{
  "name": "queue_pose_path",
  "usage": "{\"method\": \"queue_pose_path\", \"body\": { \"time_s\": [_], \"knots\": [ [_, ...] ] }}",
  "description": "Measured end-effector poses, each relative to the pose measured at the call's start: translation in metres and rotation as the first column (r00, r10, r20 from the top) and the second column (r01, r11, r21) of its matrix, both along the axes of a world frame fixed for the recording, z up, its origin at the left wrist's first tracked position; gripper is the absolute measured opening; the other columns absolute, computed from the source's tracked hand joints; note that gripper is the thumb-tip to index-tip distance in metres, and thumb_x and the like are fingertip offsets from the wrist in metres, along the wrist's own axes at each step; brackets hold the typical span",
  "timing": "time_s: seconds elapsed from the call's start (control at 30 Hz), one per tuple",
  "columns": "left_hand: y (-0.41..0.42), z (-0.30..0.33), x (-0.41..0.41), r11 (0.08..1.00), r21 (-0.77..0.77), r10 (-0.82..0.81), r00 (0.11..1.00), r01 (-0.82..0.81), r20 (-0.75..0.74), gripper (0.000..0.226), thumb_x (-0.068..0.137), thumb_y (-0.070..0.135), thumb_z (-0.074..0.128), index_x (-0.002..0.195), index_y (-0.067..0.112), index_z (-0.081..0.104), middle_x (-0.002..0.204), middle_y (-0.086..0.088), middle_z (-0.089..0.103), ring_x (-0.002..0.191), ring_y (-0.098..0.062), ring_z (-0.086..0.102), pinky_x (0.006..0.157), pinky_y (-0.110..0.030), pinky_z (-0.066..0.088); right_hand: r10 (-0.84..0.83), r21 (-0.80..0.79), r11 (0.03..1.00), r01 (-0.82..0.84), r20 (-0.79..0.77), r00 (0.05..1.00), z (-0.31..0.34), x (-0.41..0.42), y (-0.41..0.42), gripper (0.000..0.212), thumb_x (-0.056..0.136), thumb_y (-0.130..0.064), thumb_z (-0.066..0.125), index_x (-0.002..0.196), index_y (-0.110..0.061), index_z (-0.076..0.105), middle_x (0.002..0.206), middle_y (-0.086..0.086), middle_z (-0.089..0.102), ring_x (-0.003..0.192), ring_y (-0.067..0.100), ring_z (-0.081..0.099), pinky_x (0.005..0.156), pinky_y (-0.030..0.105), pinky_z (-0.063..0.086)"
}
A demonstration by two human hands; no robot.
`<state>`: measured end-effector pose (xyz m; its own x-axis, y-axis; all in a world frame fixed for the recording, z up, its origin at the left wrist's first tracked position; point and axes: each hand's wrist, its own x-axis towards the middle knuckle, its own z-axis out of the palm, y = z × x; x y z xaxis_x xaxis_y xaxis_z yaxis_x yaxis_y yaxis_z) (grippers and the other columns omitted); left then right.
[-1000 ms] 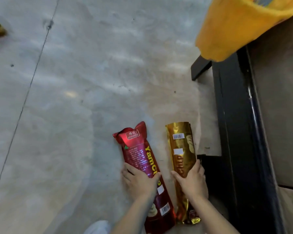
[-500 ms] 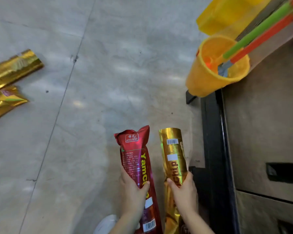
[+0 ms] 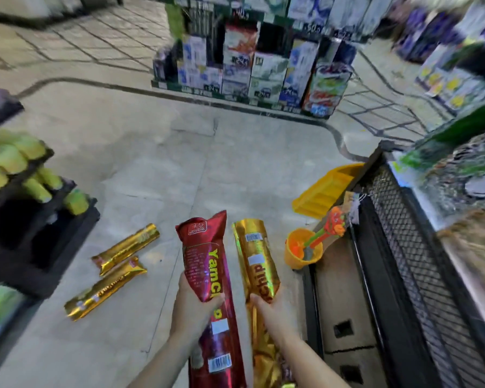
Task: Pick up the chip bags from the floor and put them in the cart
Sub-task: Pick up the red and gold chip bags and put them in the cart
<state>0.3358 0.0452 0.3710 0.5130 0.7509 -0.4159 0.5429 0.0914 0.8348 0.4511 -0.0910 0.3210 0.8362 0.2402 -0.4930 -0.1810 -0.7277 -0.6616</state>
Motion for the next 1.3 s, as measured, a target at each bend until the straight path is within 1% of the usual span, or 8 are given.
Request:
{"method": "queue_pose_path", "body": {
  "time_s": [0.1,0.17,0.27,0.57,0.83,1.0,1.13,1.3],
  "knots": [
    [0.014,0.079,-0.036,0.998,0.062,0.018,0.999,-0.02,0.041,0.07,0.066,0.021,0.082,0.124,0.021,0.042,0.1,0.001,0.064,0.082,-0.02,0.063,0.07,-0.031,0.049,0.035,0.02,0.999,-0.037,0.086,0.996,0.071,-0.023,0.015,0.073,0.054,-0.069,0.063,0.114,-0.029,0.048,0.109,-0.002,0.062,0.101,0.02,0.063,0.086,0.04,0.053],
    [0.022,0.124,-0.064,0.992,0.097,0.067,0.994,-0.075,0.086,0.065,0.065,0.024,0.083,0.118,0.022,0.047,0.101,-0.001,0.067,0.083,-0.021,0.065,0.074,-0.033,0.052,0.081,-0.012,0.997,-0.08,0.176,0.981,0.154,-0.055,0.026,0.063,0.065,-0.057,0.069,0.113,-0.021,0.05,0.106,0.002,0.06,0.1,0.024,0.062,0.079,0.032,0.049],
    [0.031,0.183,-0.115,0.984,0.105,0.128,0.983,-0.143,0.135,0.058,0.065,0.025,0.082,0.112,0.022,0.048,0.099,0.0,0.066,0.081,-0.018,0.064,0.069,-0.029,0.048,0.14,-0.006,0.99,-0.143,0.237,0.961,0.227,-0.093,0.041,0.063,0.07,-0.047,0.072,0.116,-0.01,0.05,0.11,0.011,0.06,0.101,0.031,0.061,0.081,0.037,0.051],
    [0.064,0.267,-0.315,0.914,0.095,0.366,0.902,-0.394,0.227,0.062,0.062,0.033,0.083,0.113,0.024,0.047,0.098,0.003,0.067,0.082,-0.017,0.066,0.081,-0.035,0.054,0.337,0.138,0.908,-0.395,0.32,0.886,0.319,-0.251,0.111,0.058,0.069,-0.048,0.072,0.108,-0.011,0.05,0.1,0.009,0.061,0.086,0.029,0.062,0.077,0.039,0.053],
    [0.047,0.28,-0.555,0.766,0.09,0.611,0.764,-0.637,0.206,0.058,0.065,0.028,0.081,0.107,0.021,0.042,0.094,0.002,0.065,0.083,-0.019,0.064,0.08,-0.033,0.052,0.608,0.207,0.716,-0.666,0.283,0.742,0.324,-0.479,0.166,0.059,0.068,-0.046,0.076,0.106,-0.006,0.054,0.09,0.014,0.067,0.069,0.031,0.067,0.06,0.035,0.054],
    [0.007,0.264,-0.705,0.584,0.142,0.786,0.6,-0.799,0.148,0.061,0.065,0.024,0.081,0.114,0.017,0.046,0.095,0.002,0.062,0.087,-0.019,0.062,0.075,-0.027,0.045,0.799,0.197,0.523,-0.829,0.225,0.558,0.3,-0.644,0.162,0.034,0.073,-0.032,0.078,0.086,-0.007,0.058,0.074,0.012,0.064,0.054,0.023,0.062,0.045,0.025,0.046],
    [-0.037,0.245,-0.799,0.428,0.156,0.893,0.443,-0.89,0.082,0.064,0.059,0.029,0.083,0.112,0.017,0.049,0.098,0.0,0.066,0.091,-0.021,0.064,0.084,-0.032,0.05,0.892,0.135,0.378,-0.916,0.21,0.399,0.27,-0.75,0.138,0.057,0.072,-0.038,0.078,0.11,-0.002,0.057,0.105,0.021,0.067,0.097,0.036,0.065,0.077,0.036,0.048],
    [-0.098,0.222,-0.885,0.262,0.119,0.963,0.267,-0.958,0.029,0.07,0.055,0.032,0.085,0.112,0.017,0.048,0.102,-0.003,0.067,0.091,-0.023,0.065,0.085,-0.036,0.052,0.96,0.114,0.224,-0.968,0.146,0.239,0.249,-0.855,0.092,0.069,0.074,-0.041,0.074,0.122,0.0,0.047,0.12,0.022,0.059,0.109,0.037,0.06,0.087,0.04,0.048]
  ]
}}
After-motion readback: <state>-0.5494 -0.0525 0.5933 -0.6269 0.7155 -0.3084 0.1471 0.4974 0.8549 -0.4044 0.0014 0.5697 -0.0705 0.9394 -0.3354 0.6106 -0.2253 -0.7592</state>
